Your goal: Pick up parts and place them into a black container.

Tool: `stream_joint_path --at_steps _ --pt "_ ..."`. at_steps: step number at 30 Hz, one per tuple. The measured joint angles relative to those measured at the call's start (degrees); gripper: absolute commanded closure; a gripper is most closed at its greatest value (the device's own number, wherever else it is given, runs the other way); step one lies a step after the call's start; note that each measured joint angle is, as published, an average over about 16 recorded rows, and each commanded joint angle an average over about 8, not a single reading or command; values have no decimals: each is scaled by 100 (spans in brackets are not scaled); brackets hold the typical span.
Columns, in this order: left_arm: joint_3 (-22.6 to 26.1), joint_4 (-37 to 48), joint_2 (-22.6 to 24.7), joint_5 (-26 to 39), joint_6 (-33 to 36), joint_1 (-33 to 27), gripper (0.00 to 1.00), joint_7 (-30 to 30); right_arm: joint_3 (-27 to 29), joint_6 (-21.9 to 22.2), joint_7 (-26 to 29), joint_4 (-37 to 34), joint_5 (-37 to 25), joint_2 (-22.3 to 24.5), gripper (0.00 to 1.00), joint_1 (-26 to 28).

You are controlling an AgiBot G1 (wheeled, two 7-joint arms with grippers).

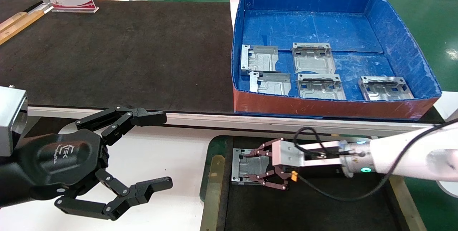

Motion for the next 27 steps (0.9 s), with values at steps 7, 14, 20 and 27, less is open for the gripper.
stream_joint_path --at_steps 7,14,20,27 --pt "0 0 0 0 0 0 0 0 152 -515 -19 109 240 214 0 131" --pt "0 0 0 0 0 0 0 0 370 -785 241 415 697 420 0 208" --pt "0 0 0 0 0 0 0 0 570 -840 749 933 1331 687 0 193" --pt "0 1 0 0 0 0 0 0 740 -840 1449 1496 2097 1030 0 130"
